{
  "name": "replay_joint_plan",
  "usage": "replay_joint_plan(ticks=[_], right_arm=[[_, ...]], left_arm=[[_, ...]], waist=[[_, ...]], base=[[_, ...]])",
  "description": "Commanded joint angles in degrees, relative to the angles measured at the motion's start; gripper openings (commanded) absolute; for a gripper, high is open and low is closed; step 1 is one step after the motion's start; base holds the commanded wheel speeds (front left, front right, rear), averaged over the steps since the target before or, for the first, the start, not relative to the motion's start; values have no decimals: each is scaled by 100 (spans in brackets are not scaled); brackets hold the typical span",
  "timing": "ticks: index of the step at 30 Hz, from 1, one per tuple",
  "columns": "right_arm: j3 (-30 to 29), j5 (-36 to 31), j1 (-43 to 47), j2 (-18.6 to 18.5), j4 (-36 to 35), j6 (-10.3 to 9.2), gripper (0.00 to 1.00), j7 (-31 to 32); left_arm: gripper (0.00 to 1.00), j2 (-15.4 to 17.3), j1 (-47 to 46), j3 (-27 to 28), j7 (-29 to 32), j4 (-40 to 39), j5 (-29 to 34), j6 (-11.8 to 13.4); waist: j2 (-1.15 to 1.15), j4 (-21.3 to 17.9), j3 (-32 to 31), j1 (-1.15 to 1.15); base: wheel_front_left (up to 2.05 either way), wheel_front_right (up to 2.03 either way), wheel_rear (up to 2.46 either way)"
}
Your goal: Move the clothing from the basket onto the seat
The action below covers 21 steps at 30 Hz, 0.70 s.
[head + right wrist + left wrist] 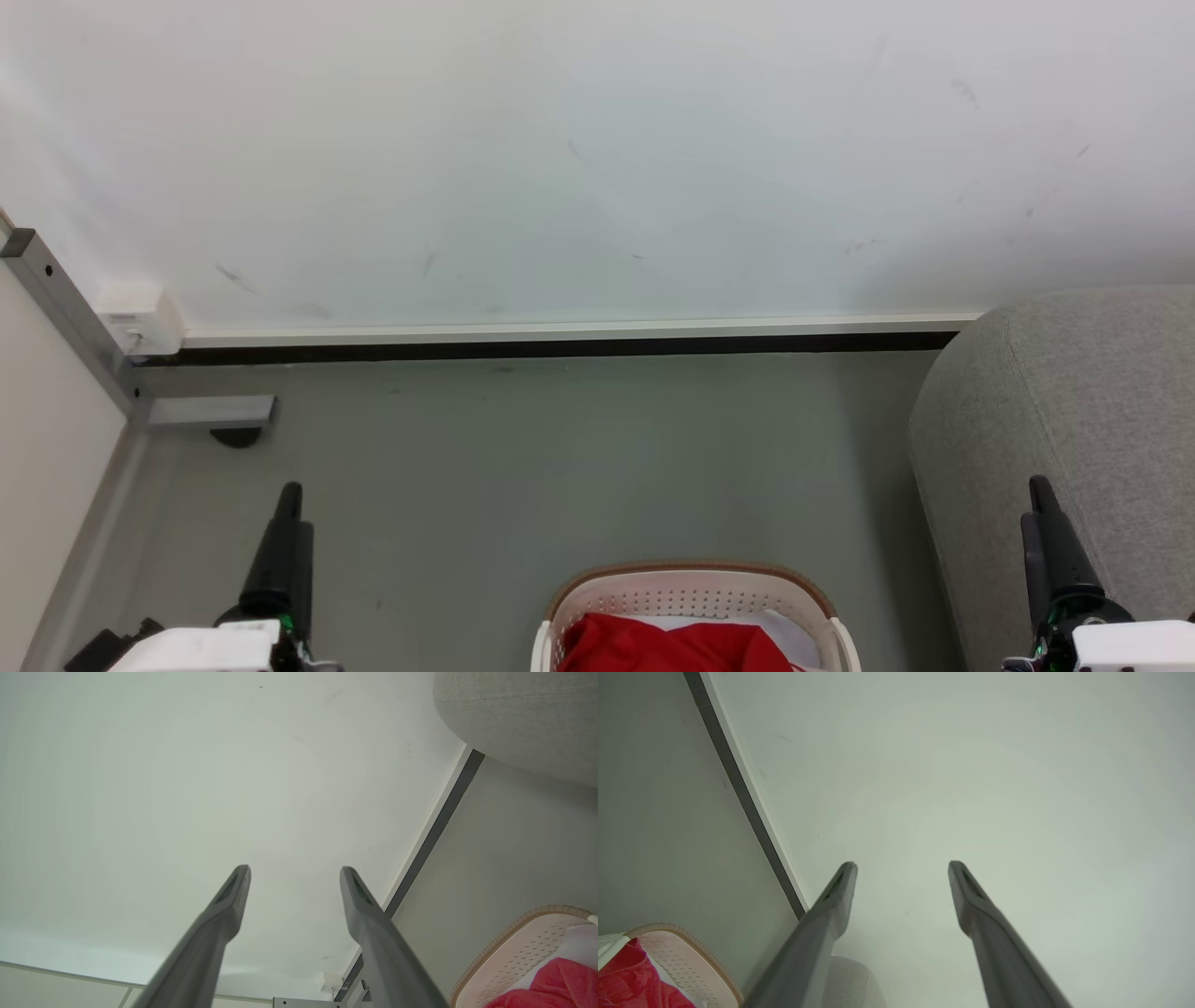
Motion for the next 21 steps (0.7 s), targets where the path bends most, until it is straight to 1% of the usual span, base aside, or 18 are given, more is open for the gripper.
replay_joint_plan(ticks=[1, 7, 19, 20, 21], right_arm=[[-54, -328, -122, 4, -125, 17, 100, -21], [-113, -1342, -100, 97, -110, 19, 100, -61], [-119, -3315, -74, 270, -49, 25, 100, -127], [-119, -3315, -74, 270, -49, 25, 100, -127], [-135, -3650, -62, 300, -44, 26, 100, -139]], left_arm=[[100, 49, -58, -15, -74, -132, 272, -36], [100, 44, -20, -87, -215, -231, 1043, -62], [100, 41, 39, -121, -480, -300, 2828, -105], [100, 41, 39, -121, -480, -300, 2828, -105], [100, 41, 52, -135, -520, -314, 3110, -112]], waist=[[0, -7, -2, 0], [0, -27, -9, 0], [0, -41, -35, 0], [0, -41, -35, 0], [0, -44, -39, 0]], base=[[0, 0, 0], [0, 0, 0], [0, 0, 0], [0, 0, 0], [0, 0, 0]])
